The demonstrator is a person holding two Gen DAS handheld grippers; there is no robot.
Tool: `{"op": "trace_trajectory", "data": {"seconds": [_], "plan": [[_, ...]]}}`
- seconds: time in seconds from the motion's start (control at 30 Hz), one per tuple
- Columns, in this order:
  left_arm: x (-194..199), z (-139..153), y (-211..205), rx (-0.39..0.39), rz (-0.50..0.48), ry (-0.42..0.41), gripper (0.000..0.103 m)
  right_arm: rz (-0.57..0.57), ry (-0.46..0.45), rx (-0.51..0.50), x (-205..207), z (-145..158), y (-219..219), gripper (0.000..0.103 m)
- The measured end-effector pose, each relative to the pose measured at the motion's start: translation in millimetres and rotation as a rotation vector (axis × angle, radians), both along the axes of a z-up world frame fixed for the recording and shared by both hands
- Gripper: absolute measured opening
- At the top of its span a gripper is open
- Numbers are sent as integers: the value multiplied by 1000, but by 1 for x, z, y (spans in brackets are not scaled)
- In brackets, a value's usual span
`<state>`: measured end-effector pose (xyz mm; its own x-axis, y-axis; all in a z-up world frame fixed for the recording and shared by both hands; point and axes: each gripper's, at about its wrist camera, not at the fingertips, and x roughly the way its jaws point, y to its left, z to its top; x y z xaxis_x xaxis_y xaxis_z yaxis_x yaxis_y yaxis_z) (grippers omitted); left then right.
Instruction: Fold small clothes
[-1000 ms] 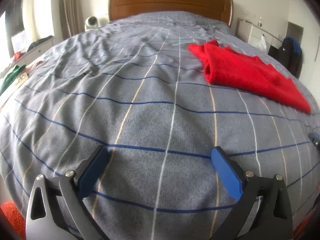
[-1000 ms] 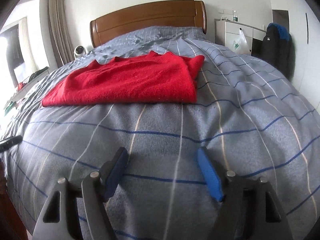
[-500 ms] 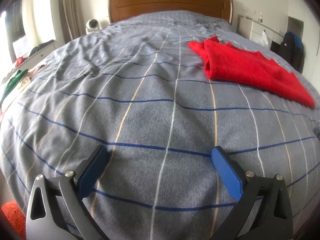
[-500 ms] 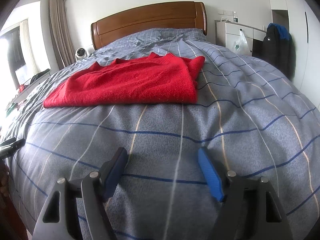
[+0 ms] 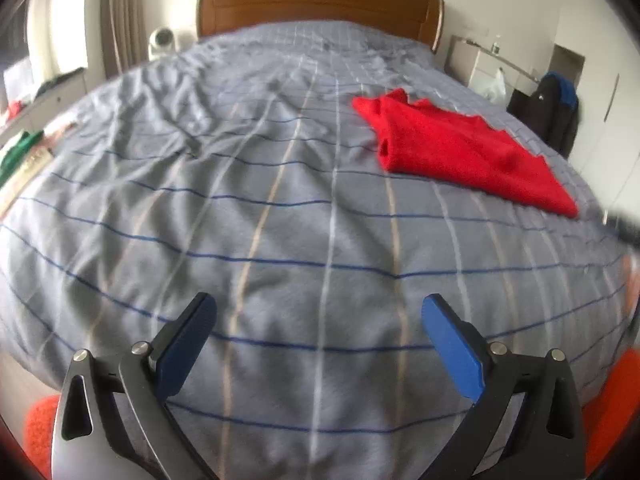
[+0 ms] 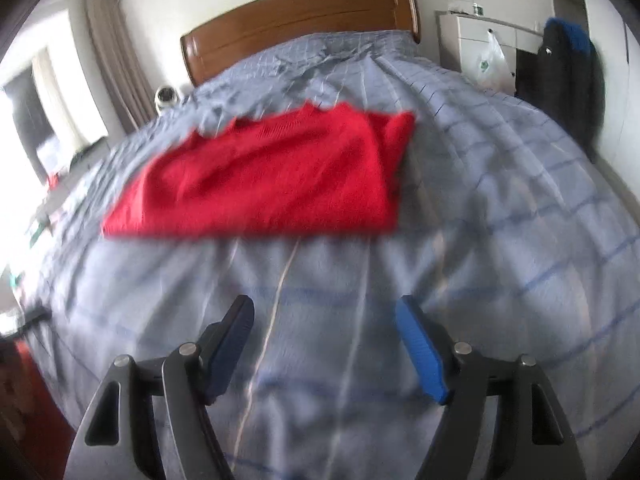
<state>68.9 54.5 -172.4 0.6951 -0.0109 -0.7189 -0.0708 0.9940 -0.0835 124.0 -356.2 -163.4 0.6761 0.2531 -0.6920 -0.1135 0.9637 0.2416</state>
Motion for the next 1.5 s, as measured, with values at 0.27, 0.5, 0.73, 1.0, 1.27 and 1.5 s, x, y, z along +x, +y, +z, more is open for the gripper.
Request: {"op": "trace_trajectory", "data": {"seconds": [0.27, 0.5, 0.73, 1.0, 1.27, 1.5], "plan": [[11, -16, 14, -29, 57, 32, 102, -131, 169, 232, 113, -6, -45, 65], [15, -18, 15, -35, 57, 40, 102, -144, 265, 159, 157, -17, -7, 9], [23, -16, 30, -140, 78, 29, 102, 65, 152, 143, 163, 84, 101, 9], [14, -15, 52, -222, 118, 31, 102, 245, 172, -29, 178, 77, 267, 9], [15, -15, 52, -217, 105, 36, 102, 443, 248, 214, 158, 58, 284, 50], [19, -15, 54, -238, 112, 36, 102, 275, 98, -7, 142, 84, 234, 49]]}}
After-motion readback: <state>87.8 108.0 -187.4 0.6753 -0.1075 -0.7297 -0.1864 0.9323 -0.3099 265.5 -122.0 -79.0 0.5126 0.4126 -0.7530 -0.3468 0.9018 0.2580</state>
